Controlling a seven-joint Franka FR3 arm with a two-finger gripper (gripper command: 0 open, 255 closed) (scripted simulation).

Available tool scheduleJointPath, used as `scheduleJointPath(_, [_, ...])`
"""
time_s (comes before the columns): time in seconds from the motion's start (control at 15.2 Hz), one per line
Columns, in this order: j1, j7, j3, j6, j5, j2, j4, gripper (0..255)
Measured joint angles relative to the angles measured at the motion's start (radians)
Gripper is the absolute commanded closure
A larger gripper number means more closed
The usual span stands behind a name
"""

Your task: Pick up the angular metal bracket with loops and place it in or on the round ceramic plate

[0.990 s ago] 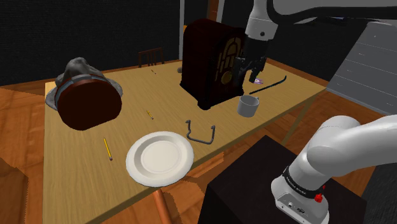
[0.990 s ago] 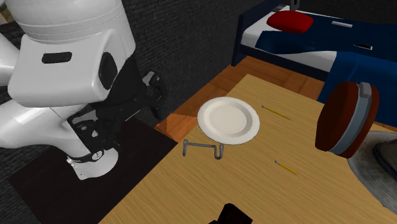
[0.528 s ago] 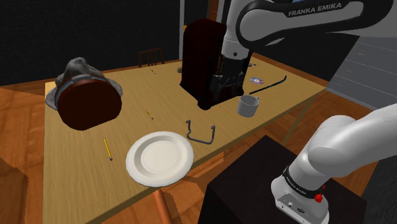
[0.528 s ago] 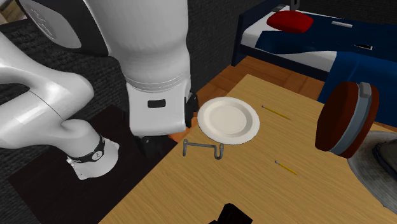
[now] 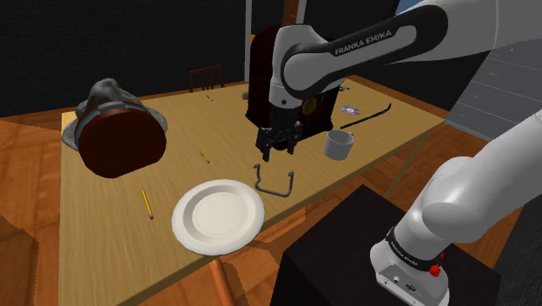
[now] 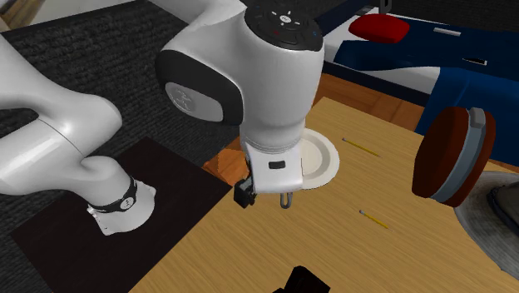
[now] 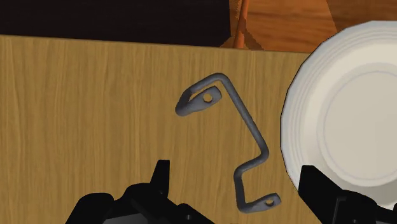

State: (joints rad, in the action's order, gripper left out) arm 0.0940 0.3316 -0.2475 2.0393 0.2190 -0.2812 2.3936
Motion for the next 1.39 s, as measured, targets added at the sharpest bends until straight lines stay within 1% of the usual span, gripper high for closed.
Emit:
scheduleJointPath(0.26, [0.021, 0.046, -0.04, 0.075, 0.011, 0.145, -0.053, 0])
scheduleJointPath(0.4, [0.027, 0.061, -0.05, 0.096, 0.01, 0.202, -0.083, 0])
scheduleJointPath(0.92, [0.04, 0.07, -0.066, 0.213, 0.013, 0.275, -0.037, 0])
scheduleJointPath(1.32, [0.041, 0.071, -0.067, 0.223, 0.012, 0.282, -0.035, 0])
scheduleJointPath(1.39, [0.041, 0.071, -0.067, 0.223, 0.012, 0.282, -0.035, 255])
